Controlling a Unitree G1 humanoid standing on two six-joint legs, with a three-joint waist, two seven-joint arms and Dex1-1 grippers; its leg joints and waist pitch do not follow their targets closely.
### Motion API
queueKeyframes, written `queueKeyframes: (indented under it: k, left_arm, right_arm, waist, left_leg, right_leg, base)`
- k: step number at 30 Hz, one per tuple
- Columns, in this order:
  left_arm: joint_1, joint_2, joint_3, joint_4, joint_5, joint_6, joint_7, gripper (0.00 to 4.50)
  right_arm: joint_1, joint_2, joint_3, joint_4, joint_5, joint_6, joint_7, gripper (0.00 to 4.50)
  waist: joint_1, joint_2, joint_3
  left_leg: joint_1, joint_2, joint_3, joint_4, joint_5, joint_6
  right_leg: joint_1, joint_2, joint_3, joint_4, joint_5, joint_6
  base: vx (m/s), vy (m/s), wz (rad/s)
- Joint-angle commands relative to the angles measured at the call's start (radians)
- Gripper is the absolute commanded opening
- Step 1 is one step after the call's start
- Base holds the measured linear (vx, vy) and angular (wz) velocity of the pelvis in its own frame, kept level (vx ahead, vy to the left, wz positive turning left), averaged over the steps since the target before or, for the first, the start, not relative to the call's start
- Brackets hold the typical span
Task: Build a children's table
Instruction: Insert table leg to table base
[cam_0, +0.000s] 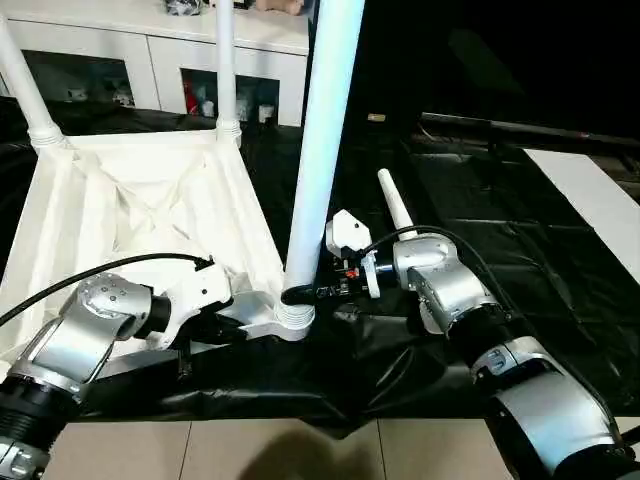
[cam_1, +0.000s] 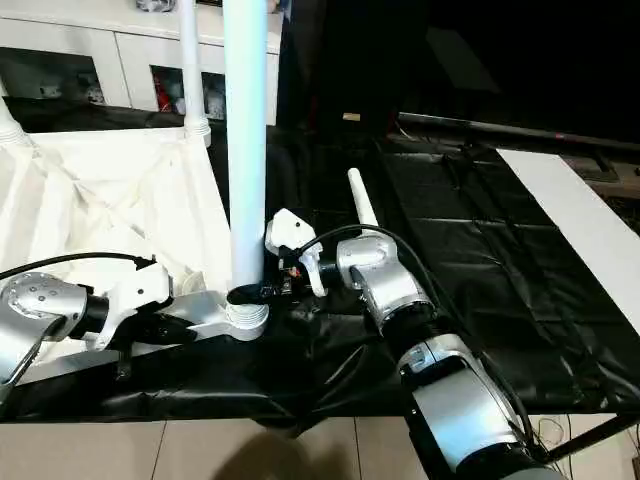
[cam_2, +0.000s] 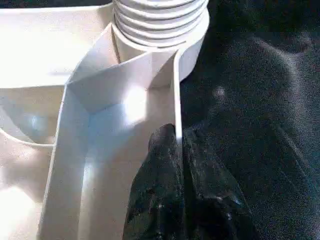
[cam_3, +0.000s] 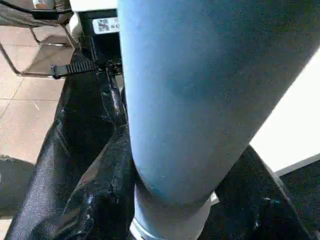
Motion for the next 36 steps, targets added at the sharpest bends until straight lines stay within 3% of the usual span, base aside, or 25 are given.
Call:
queueKeyframes:
  k: [1,3,6,8,9,11,13,14,15,17,18,20,21,31,36]
  left_arm:
    - [-0.024,-0.022,-0.01,-0.055,-0.035,-0.046,-0.039,0.0]
    - [-0.027,-0.017,-0.012,-0.047,-0.031,-0.047,-0.044,0.0]
    - [-0.042,-0.024,-0.009,-0.022,-0.013,-0.033,-0.012,0.0]
    - [-0.062,-0.061,0.008,0.022,0.002,-0.005,0.061,0.0]
    - [-0.078,-0.097,0.026,0.064,0.008,0.014,0.126,0.0]
    - [-0.105,-0.144,0.042,0.127,0.036,0.055,0.236,0.0]
    - [-0.118,-0.167,0.048,0.153,0.052,0.077,0.293,0.0]
    - [-0.135,-0.207,0.066,0.178,0.063,0.136,0.372,0.0]
    - [-0.144,-0.236,0.082,0.183,0.064,0.186,0.419,0.0]
    - [-0.152,-0.267,0.091,0.177,0.072,0.241,0.468,0.0]
    - [-0.16,-0.313,0.097,0.152,0.086,0.316,0.527,0.0]
    - [-0.164,-0.344,0.094,0.129,0.096,0.36,0.559,0.0]
    - [-0.166,-0.36,0.088,0.112,0.103,0.38,0.57,0.0]
    - [-0.162,-0.351,0.068,0.086,0.102,0.395,0.57,0.0]
    - [-0.156,-0.345,0.069,0.066,0.1,0.395,0.568,0.0]
  right_arm:
    - [0.126,-0.011,0.17,0.131,-0.176,0.05,0.02,1.84]
    - [0.134,-0.007,0.17,0.132,-0.177,0.05,0.013,1.84]
    - [0.125,0.014,0.143,0.167,-0.175,0.049,-0.079,1.84]
    - [0.103,0.043,0.094,0.222,-0.166,0.059,-0.248,1.84]
    - [0.085,0.066,0.049,0.265,-0.149,0.079,-0.38,1.84]
    - [0.064,0.09,-0.006,0.315,-0.122,0.111,-0.545,1.84]
    - [0.056,0.101,-0.031,0.334,-0.108,0.128,-0.621,1.84]
    - [0.044,0.115,-0.071,0.358,-0.083,0.153,-0.725,1.84]
    - [0.038,0.123,-0.094,0.369,-0.069,0.162,-0.79,1.84]
    - [0.031,0.135,-0.119,0.381,-0.051,0.169,-0.857,1.84]
    - [0.022,0.154,-0.147,0.397,-0.031,0.173,-0.944,1.84]
    - [0.015,0.172,-0.162,0.411,-0.025,0.168,-0.993,1.84]
    - [0.008,0.185,-0.178,0.42,-0.016,0.168,-1.02,1.84]
    - [-0.014,0.214,-0.195,0.44,-0.028,0.177,-1.028,1.84]
    - [-0.026,0.217,-0.196,0.443,-0.042,0.132,-1.003,1.84]
  waist:
    - [-0.004,0.032,-0.013]
    - [-0.003,0.032,-0.014]
    - [-0.004,0.031,-0.011]
    - [-0.005,0.031,-0.004]
    - [-0.005,0.03,0.002]
    - [-0.013,0.03,0.005]
    - [-0.015,0.029,0.003]
    - [-0.021,0.031,0.003]
    - [-0.024,0.037,-0.004]
    - [-0.029,0.035,-0.003]
    - [-0.028,0.038,-0.001]
    - [-0.028,0.037,-0.002]
    - [-0.03,0.035,0.0]
    - [-0.029,0.031,0.0]
    - [-0.03,0.034,0.002]
  left_leg:
    - [-0.014,0.04,-0.006,-0.076,-0.231,0.006]
    - [-0.015,0.039,-0.005,-0.076,-0.207,0.009]
    - [-0.014,0.037,-0.004,-0.078,-0.223,0.008]
    - [-0.01,0.036,-0.005,-0.08,-0.269,-0.002]
    - [0.002,0.033,-0.01,-0.082,-0.339,-0.019]
    - [0.008,0.028,-0.017,-0.079,-0.391,-0.036]
    - [0.008,0.025,-0.024,-0.079,-0.41,-0.036]
    - [0.006,0.026,-0.028,-0.082,-0.428,-0.033]
    - [0.01,0.029,-0.032,-0.084,-0.446,-0.033]
    - [0.0,0.033,-0.034,-0.09,-0.441,-0.035]
    - [0.006,0.033,-0.033,-0.091,-0.466,-0.036]
    - [0.014,0.032,-0.033,-0.09,-0.488,-0.034]
    - [0.003,0.031,-0.034,-0.094,-0.493,-0.026]
    - [0.004,0.028,-0.032,-0.096,-0.493,-0.012]
    - [0.005,0.03,-0.032,-0.098,-0.5,-0.015]
  right_leg:
    - [0.016,-0.091,0.075,-0.097,-0.279,-0.148]
    - [0.018,-0.089,0.074,-0.091,-0.23,-0.16]
    - [0.018,-0.089,0.075,-0.094,-0.25,-0.159]
    - [0.011,-0.092,0.077,-0.104,-0.351,-0.139]
    - [0.002,-0.096,0.075,-0.121,-0.519,-0.094]
    - [-0.006,-0.099,0.068,-0.137,-0.662,-0.037]
    - [-0.005,-0.102,0.06,-0.147,-0.711,-0.006]
    - [-0.005,-0.102,0.055,-0.152,-0.715,0.002]
    - [-0.002,-0.103,0.047,-0.154,-0.661,-0.011]
    - [0.004,-0.1,0.045,-0.147,-0.601,-0.026]
    - [-0.003,-0.098,0.043,-0.15,-0.588,-0.029]
    - [-0.008,-0.099,0.043,-0.151,-0.563,-0.038]
    - [-0.003,-0.099,0.041,-0.153,-0.561,-0.03]
    - [-0.011,-0.103,0.048,-0.161,-0.562,-0.019]
    - [-0.014,-0.101,0.048,-0.159,-0.546,-0.026]
  base:
    - [0.0,0.0,0.0]
    - [0.0,0.0,0.0]
    - [0.0,0.0,0.0]
    - [0.0,0.0,0.0]
    - [0.0,0.0,0.0]
    - [-0.082,-0.01,-0.04]
    - [-0.089,0.009,-0.11]
    - [-0.082,0.015,-0.11]
    - [-0.069,0.027,-0.08]
    - [-0.059,0.038,-0.09]
    - [0.0,0.0,0.0]
    - [0.0,0.0,0.0]
    - [0.0,0.0,0.0]
    - [0.0,0.0,0.0]
    - [0.0,0.0,0.0]
